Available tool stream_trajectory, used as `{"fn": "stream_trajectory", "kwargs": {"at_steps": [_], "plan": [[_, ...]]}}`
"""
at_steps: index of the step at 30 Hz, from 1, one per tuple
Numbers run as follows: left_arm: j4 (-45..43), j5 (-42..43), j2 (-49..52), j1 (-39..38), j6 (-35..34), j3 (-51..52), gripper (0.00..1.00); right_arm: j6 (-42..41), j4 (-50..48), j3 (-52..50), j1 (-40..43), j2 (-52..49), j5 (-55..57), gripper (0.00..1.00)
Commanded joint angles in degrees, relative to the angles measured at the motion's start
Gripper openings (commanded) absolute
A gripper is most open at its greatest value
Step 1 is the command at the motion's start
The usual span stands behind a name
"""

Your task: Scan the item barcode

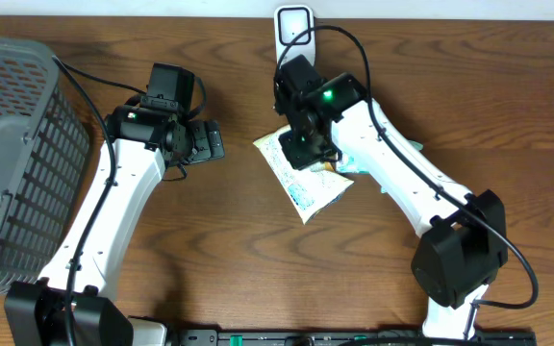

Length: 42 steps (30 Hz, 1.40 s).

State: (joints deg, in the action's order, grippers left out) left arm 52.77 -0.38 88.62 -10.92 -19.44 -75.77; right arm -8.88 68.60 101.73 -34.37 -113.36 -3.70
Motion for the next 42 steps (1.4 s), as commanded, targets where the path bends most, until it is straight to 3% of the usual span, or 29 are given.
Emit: {"fn": "stream_trajectory", "kwargs": {"at_steps": [1, 9, 11, 13, 16, 23, 27, 33, 38, 42], "plan": [[0.33, -0.74, 0.11, 0.28, 0.35, -0.31, 0.98, 0.2, 0.33, -4.22, -0.28, -0.11, -0.52, 0.29], [0.33, -0.74, 0.11, 0.28, 0.35, -0.31, 0.98, 0.17, -10.84, -20.83, -0.2, -0.11, 0.83, 0.21], [0.33, -0.74, 0.11, 0.28, 0.35, -0.31, 0.97, 0.17, -13.18, -24.33, -0.17, -0.11, 2.16, 0.13], [0.33, -0.74, 0.11, 0.28, 0.35, -0.31, 0.98, 0.17, -13.6, -24.79, -0.17, -0.11, 2.16, 0.04], [0.33, -0.74, 0.11, 0.28, 0.35, -0.31, 0.98, 0.17, -11.96, -21.27, -0.15, 0.02, 2.27, 0.01], [0.33, -0.74, 0.11, 0.28, 0.35, -0.31, 0.98, 0.2, -5.18, -2.82, 0.15, 0.63, 2.25, 0.01], [0.33, -0.74, 0.11, 0.28, 0.35, -0.31, 0.98, 0.22, -6.05, -1.46, 0.15, 0.61, 2.27, 0.01], [0.33, -0.74, 0.11, 0.28, 0.35, -0.31, 0.98, 0.15, -8.72, -7.65, -0.04, 0.46, 2.03, 0.01], [0.33, -0.74, 0.11, 0.28, 0.35, -0.31, 0.98, 0.15, -22.71, -22.97, -0.17, 0.42, 2.51, 0.04], [0.33, -0.74, 0.11, 0.28, 0.35, -0.31, 0.98, -5.75, -23.58, -27.39, -0.11, 0.42, 13.4, 0.01]]}}
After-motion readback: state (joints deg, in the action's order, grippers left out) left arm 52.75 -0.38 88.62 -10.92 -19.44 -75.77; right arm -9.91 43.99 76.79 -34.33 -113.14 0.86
